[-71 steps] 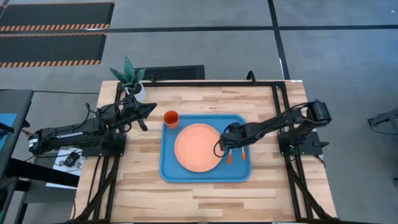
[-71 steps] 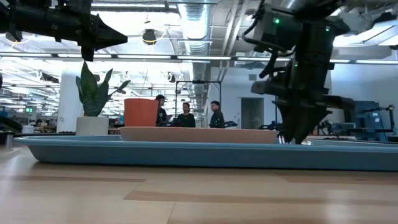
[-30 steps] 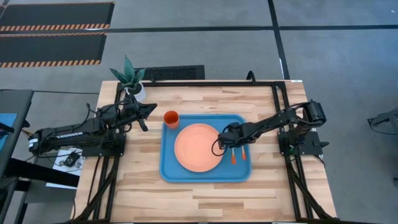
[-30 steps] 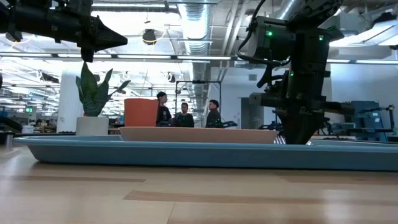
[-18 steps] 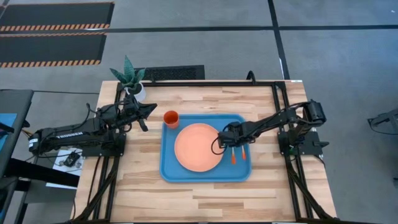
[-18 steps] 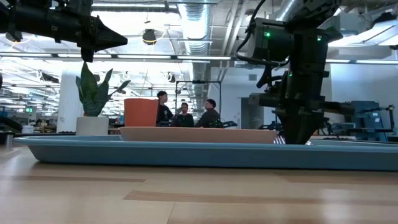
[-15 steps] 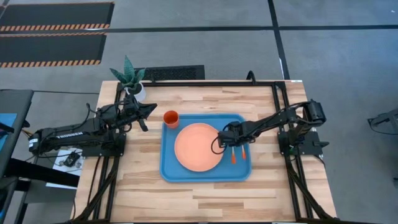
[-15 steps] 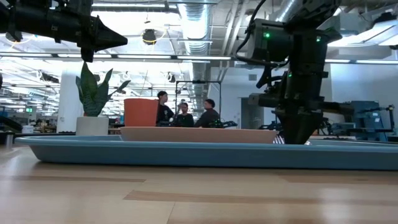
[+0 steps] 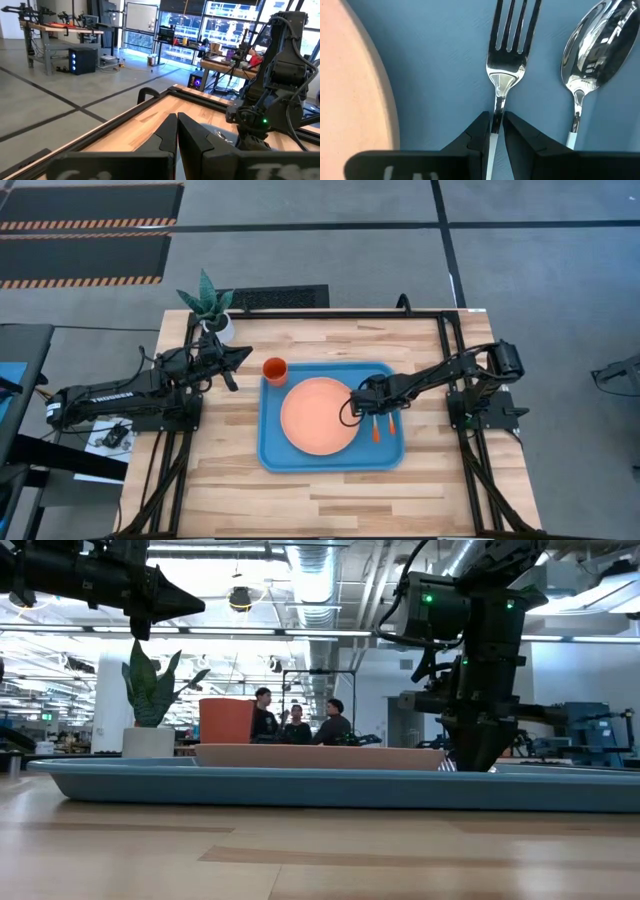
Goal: Pick and place plate/cup/fork/spoon on tray
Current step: Put the orange fork on the blue tray to the right of the orange plate
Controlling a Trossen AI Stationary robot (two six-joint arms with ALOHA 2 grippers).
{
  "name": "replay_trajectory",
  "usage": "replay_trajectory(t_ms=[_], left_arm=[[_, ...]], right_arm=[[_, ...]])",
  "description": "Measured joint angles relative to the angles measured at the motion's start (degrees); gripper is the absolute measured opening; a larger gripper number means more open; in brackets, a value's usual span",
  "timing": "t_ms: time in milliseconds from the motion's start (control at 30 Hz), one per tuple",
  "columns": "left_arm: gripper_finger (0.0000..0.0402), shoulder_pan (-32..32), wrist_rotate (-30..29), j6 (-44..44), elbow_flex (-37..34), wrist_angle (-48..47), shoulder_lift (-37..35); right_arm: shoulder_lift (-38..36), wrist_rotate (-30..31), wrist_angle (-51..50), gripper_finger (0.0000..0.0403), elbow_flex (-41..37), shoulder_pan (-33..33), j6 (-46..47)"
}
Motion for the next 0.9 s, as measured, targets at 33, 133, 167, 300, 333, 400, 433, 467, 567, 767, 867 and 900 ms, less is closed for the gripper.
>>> replay_trajectory(t_ms=[33,133,167,300,333,400,433,467,567,767,867,900], left_arm=[[0.0,0.0,0.0,0.0,0.0,0.0,0.0],[0.0,0.0,0.0,-0.2,0.0,-0.1,0.0],[0.0,0.0,0.0,-0.2,0.0,-0.2,0.0],[0.0,0.0,0.0,-0.2,0.0,-0.3,0.0],[0.0,0.0,0.0,-0.2,0.0,-0.3,0.0],[0.0,0.0,0.0,-0.4,0.0,-0.3,0.0],[0.0,0.0,0.0,-0.6,0.0,-0.3,0.0],[0.0,0.0,0.0,-0.6,0.0,-0.3,0.0],[0.0,0.0,0.0,-0.6,0.0,-0.3,0.0],[0.0,0.0,0.0,-0.6,0.0,-0.3,0.0],[0.0,0.0,0.0,-0.6,0.0,-0.3,0.0],[0.0,0.0,0.0,-0.6,0.0,-0.3,0.0]], right_arm=[[0.0,0.0,0.0,0.0082,0.0,0.0,0.0],[0.0,-0.3,0.0,0.0082,0.0,0.0,0.0],[0.0,-0.4,0.0,0.0082,0.0,0.0,0.0],[0.0,-0.5,0.0,0.0082,0.0,0.0,-0.2],[0.0,-0.5,0.0,0.0082,0.0,0.0,-0.5],[0.0,-0.5,-0.1,0.0083,0.0,0.0,-0.5],[0.0,-0.5,-0.1,0.0083,0.0,0.0,-0.5],[0.0,-0.5,-0.1,0.0083,0.0,0.0,-0.5],[0.0,-0.5,-0.1,0.0083,0.0,0.0,-0.9],[0.0,-1.2,0.0,0.0083,0.0,0.0,-1.4],[0.0,-1.3,0.0,0.0085,0.0,0.0,-1.6],[0.0,-1.3,0.0,0.0089,0.0,0.0,-1.6]])
